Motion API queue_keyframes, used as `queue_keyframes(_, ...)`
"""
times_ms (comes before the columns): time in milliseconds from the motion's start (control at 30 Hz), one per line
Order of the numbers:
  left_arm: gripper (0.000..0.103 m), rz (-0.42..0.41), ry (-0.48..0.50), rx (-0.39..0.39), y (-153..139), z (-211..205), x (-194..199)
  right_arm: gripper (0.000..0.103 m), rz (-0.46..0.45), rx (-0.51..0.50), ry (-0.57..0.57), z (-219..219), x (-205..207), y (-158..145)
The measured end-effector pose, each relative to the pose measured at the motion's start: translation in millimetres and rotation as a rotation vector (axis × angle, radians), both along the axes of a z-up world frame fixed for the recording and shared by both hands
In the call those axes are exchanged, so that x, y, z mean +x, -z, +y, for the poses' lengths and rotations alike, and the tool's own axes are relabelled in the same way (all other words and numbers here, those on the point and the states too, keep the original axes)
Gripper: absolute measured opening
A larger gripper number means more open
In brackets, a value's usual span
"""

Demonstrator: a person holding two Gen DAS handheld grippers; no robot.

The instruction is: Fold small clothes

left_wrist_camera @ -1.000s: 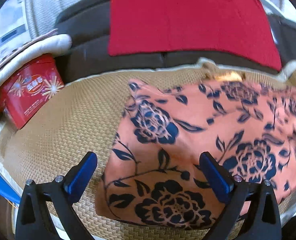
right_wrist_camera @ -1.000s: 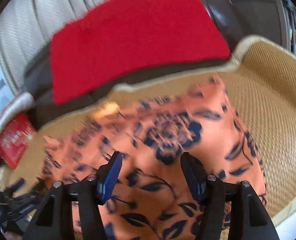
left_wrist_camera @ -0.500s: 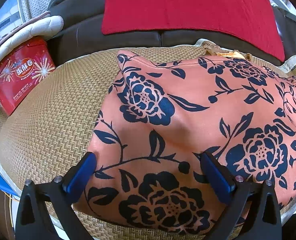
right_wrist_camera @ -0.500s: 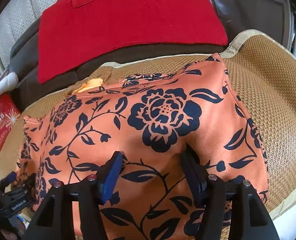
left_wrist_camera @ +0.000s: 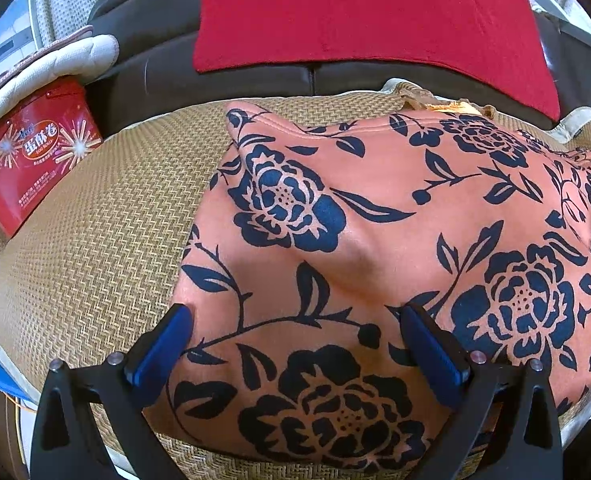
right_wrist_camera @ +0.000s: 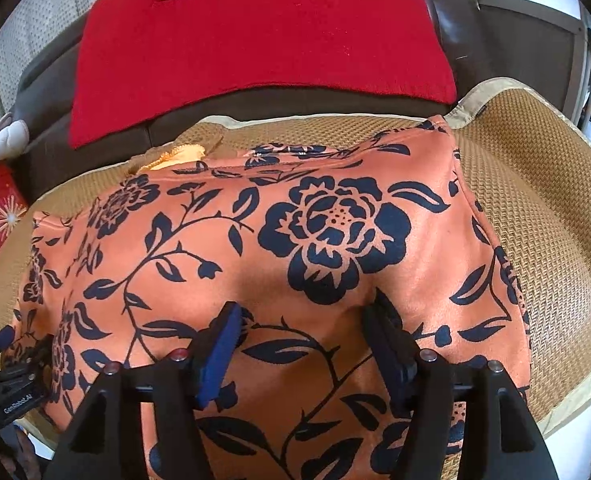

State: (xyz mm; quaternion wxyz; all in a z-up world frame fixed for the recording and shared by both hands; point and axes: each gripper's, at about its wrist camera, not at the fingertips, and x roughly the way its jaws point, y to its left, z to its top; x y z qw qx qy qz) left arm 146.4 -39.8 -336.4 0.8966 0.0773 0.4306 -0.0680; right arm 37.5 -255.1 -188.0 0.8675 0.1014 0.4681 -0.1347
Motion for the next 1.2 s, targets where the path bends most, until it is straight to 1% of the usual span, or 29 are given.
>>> queue_keyframes(67,0.103,-0.004,-0.004,-0.016,1.4,2.5,-1.3,0.068,0.000,0.001,-0.004,0.0,0.1,-0.4)
queue_keyframes(100,0.103,0.007,0.002,-0.016,1.1,3.6,-1.3,0.068,-0.001,0.010,-0.008,-1.4,-0.7,-1.8)
queue_keyframes(167,0.103,0.042,0.025,0.002,-4.7,3.9,-1.6,0.067,-0.018,0.062,-0.009,-8.3,-4.9,-7.9)
queue_keyframes(200,0.103,0.044,0.031,0.009,-8.1,4.5,-3.1,0.066,-0.047,0.103,0.000,-15.5,-10.4,-12.9)
queue_keyframes(233,0.103,0.026,0.030,0.021,-13.4,6.2,-5.7,0.066,-0.075,0.122,0.019,-22.0,-16.4,-17.9)
queue_keyframes(267,0.103,-0.005,0.019,0.032,-18.9,7.9,-9.1,0.066,-0.109,0.119,0.060,-31.9,-25.0,-24.4)
queue_keyframes(300,0.103,-0.056,0.003,0.035,-27.6,11.2,-14.6,0.066,-0.128,0.115,0.087,-39.2,-30.9,-28.4)
queue_keyframes(367,0.103,-0.105,0.003,-0.004,-39.0,15.5,-21.9,0.066,-0.159,0.150,0.135,-56.9,-41.9,-32.2)
queue_keyframes(400,0.103,-0.112,0.004,-0.012,-40.4,16.0,-23.1,0.066,-0.161,0.198,0.150,-66.4,-46.1,-30.0)
queue_keyframes(433,0.103,-0.103,0.005,-0.003,-37.7,14.7,-21.8,0.066,-0.152,0.236,0.158,-72.5,-48.0,-25.9)
queue_keyframes(467,0.103,-0.074,0.005,0.023,-31.2,12.0,-19.0,0.065,-0.132,0.269,0.166,-77.6,-49.1,-19.6)
queue_keyframes(500,0.103,-0.020,0.005,0.057,-20.0,8.2,-13.9,0.064,-0.096,0.293,0.167,-80.8,-48.5,-11.3)
queue_keyframes(533,0.103,0.049,0.007,0.071,-7.0,5.0,-7.9,0.061,-0.058,0.311,0.159,-84.0,-45.4,-4.0)
queue_keyframes(567,0.103,0.090,0.006,0.062,0.6,4.9,-4.9,0.059,-0.041,0.316,0.154,-86.0,-44.9,-0.5)
queue_keyframes(600,0.103,0.088,-0.005,0.048,-0.1,6.4,-4.8,0.059,-0.053,0.316,0.152,-87.4,-47.3,-3.5)
queue_keyframes(667,0.103,0.074,0.006,0.033,-8.9,7.7,-5.6,0.059,-0.091,0.362,0.161,-94.7,-56.6,-11.7)
queue_keyframes(733,0.103,0.048,0.019,0.009,-19.3,11.2,-8.3,0.059,-0.137,0.406,0.194,-104.6,-69.9,-18.7)
queue_keyframes(800,0.103,0.022,0.021,-0.031,-31.9,13.7,-16.4,0.059,-0.179,0.490,0.225,-118.0,-85.4,-24.7)
queue_keyframes(867,0.103,0.002,0.044,-0.100,-47.9,20.8,-22.1,0.060,-0.205,0.581,0.243,-125.9,-100.0,-26.9)
queue_keyframes(900,0.103,-0.005,0.051,-0.123,-54.4,24.6,-23.8,0.061,-0.213,0.625,0.249,-127.0,-108.2,-27.8)
queue_keyframes(967,0.103,-0.014,0.066,-0.162,-66.6,30.5,-22.2,0.061,-0.211,0.685,0.275,-129.9,-124.1,-24.6)
queue_keyframes(1033,0.103,-0.008,0.069,-0.183,-73.8,37.6,-16.9,0.061,-0.192,0.732,0.296,-129.7,-131.9,-18.5)
queue_keyframes(1133,0.103,0.013,0.035,-0.181,-66.0,49.4,-8.2,0.061,-0.155,0.760,0.322,-125.1,-136.8,-7.0)
queue_keyframes(1200,0.103,0.060,0.008,-0.182,-52.9,52.7,-3.6,0.061,-0.151,0.763,0.337,-123.9,-133.2,-1.5)
